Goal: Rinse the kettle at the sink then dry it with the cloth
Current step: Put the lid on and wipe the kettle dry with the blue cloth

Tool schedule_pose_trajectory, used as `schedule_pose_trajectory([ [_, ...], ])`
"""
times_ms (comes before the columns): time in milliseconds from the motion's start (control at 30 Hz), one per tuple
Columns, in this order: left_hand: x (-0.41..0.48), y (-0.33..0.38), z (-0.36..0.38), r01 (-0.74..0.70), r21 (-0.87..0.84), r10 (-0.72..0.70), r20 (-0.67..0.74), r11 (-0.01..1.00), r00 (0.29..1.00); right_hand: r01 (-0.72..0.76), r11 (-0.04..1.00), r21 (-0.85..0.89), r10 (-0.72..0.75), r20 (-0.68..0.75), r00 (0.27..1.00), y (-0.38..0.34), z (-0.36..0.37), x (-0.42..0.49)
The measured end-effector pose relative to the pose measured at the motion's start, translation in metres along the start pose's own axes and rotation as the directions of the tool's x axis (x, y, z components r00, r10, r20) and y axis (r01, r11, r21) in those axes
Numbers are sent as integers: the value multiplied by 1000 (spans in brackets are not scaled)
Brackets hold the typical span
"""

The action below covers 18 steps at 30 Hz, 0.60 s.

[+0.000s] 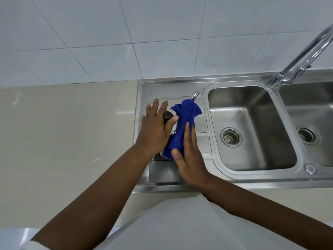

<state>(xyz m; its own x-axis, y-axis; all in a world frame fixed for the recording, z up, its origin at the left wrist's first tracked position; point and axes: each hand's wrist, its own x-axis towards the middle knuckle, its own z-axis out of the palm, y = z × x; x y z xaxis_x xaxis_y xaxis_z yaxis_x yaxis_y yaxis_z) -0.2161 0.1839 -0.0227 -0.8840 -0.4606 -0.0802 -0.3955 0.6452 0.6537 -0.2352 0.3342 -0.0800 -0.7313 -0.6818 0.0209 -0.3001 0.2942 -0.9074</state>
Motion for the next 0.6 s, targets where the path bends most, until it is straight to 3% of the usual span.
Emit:
schedule_pose_trajectory([
  [100,-4,6,3,77,-1,-77,-36,997,996,-129,976,175,144,-75,987,17,3,3],
  [200,-5,6,4,79,62,-74,-76,995,994,-251,952,175,276,-141,951,28,1,9],
  [300,-1,-2,2,33,168,-13,-117,985,993,-354,927,124,366,-105,924,35,-11,10],
  [367,3,-8,-1,-15,232,41,-109,973,993,-360,933,8,359,-89,929,42,-22,2],
  [433,7,-13,-4,-55,263,80,-85,963,993,-257,940,-223,237,-114,965,53,-33,-10],
  [500,10,-16,-8,-103,276,123,-57,956,991,-152,856,-494,141,-58,988,68,-42,-20],
  [600,16,-17,-13,-186,273,196,-8,944,981,-151,708,-690,301,102,948,79,-49,-33],
])
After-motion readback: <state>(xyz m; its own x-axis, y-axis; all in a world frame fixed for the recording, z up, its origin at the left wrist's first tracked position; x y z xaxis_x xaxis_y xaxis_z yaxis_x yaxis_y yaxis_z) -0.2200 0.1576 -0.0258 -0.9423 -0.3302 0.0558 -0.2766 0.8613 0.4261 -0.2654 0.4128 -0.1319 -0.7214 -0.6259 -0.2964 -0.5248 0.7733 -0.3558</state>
